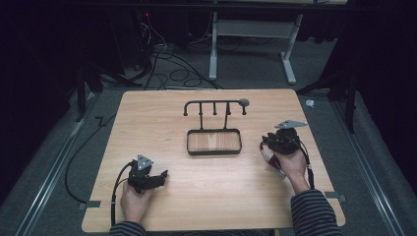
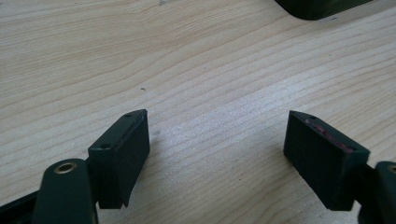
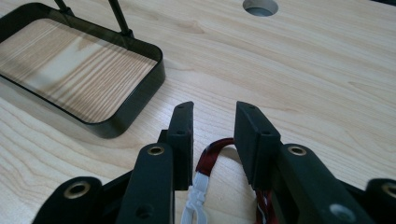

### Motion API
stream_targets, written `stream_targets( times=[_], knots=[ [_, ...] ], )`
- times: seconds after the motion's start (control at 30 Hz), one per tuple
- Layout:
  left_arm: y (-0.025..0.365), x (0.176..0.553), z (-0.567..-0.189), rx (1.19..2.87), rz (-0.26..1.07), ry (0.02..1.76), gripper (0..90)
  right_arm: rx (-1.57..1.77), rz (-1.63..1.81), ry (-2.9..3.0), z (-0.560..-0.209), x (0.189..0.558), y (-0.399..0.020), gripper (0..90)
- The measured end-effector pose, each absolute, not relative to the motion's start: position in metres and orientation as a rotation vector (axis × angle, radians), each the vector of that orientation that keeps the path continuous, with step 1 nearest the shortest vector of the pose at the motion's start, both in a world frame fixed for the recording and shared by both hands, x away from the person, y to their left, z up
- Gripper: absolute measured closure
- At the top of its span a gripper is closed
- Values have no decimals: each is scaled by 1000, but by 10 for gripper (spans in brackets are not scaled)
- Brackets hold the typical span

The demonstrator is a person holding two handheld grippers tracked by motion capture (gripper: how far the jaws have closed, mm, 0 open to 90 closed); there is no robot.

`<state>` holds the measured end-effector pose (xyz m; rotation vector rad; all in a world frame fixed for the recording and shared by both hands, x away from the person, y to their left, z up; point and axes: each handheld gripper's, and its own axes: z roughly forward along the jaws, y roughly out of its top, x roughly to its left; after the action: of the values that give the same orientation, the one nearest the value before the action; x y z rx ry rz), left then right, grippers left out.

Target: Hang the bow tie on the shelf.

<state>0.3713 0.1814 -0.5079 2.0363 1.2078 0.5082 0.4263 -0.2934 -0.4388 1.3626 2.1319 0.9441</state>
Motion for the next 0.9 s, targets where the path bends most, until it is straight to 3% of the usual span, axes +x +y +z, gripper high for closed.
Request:
stream_targets(
  times=[0.9],
  knots=[
    [181, 371, -508, 2040, 514, 1209, 229, 1486, 856, 2195, -473, 463, -304, 675]
  ],
)
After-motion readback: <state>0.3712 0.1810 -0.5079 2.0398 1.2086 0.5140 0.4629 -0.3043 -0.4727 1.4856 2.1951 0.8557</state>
